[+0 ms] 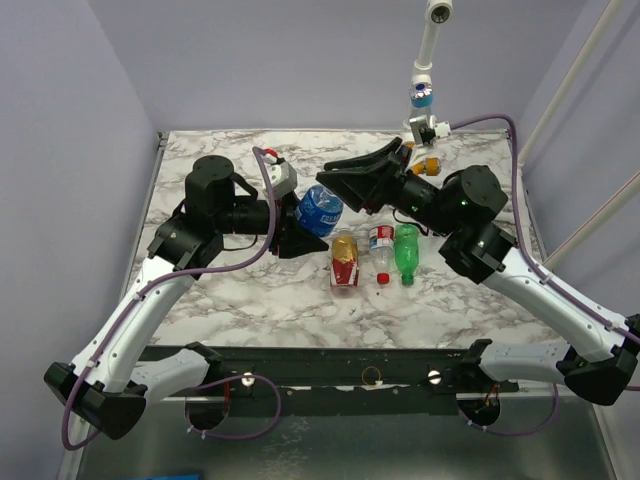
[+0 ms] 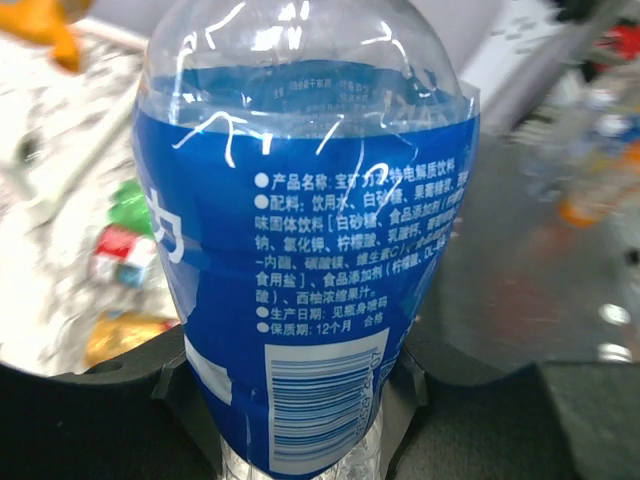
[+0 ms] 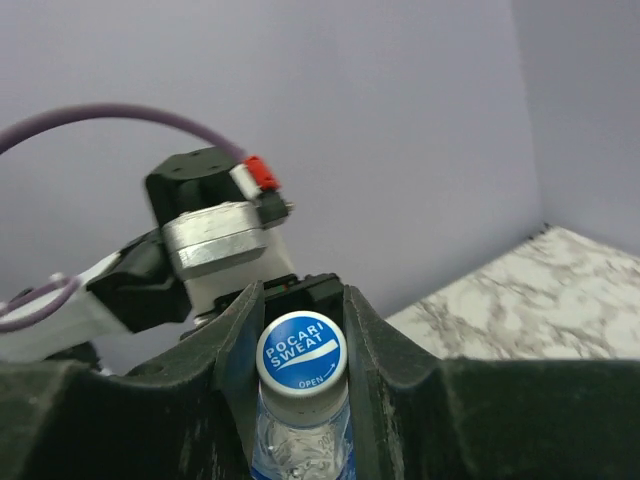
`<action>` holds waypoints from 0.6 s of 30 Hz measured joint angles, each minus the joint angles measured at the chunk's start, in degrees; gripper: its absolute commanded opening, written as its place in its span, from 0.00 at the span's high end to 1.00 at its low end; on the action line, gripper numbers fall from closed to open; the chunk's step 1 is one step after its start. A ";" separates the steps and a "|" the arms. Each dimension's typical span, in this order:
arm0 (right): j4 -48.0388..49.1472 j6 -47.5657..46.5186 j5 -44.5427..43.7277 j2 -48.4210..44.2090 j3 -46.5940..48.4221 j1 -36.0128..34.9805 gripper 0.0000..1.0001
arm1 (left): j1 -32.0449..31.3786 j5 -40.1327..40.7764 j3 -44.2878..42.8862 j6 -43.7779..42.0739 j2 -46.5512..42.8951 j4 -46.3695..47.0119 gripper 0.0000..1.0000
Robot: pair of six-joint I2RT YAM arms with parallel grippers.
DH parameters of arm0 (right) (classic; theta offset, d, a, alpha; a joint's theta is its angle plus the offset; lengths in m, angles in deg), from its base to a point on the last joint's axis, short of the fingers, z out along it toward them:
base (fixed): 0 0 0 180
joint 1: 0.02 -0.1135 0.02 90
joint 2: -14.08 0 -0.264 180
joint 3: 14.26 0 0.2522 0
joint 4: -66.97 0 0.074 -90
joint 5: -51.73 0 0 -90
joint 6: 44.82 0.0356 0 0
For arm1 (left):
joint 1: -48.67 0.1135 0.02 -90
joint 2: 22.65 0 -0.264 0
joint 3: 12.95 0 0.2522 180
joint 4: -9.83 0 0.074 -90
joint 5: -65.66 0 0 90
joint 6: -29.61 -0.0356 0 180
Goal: Unscrew the bottle caps
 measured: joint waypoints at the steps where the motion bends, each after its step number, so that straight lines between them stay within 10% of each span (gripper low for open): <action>1: 1.75 -0.66 3.69 -0.52 0.00 0.02 1.00 | 0.00 -3.17 -0.92 1.38 0.04 0.26 0.69; 9: 10.14 -1.62 19.58 -1.79 -1.09 0.02 0.99 | -0.48 -18.25 -2.69 6.75 0.17 1.70 0.69; 14: 9.01 -2.43 18.14 -2.21 -1.09 -0.07 0.17 | -0.48 -19.61 -2.69 8.24 0.55 2.21 0.70; 18: 4.61 -3.93 8.98 -3.43 -1.18 -0.79 0.02 | -0.31 -15.13 -2.58 8.68 0.66 2.27 0.74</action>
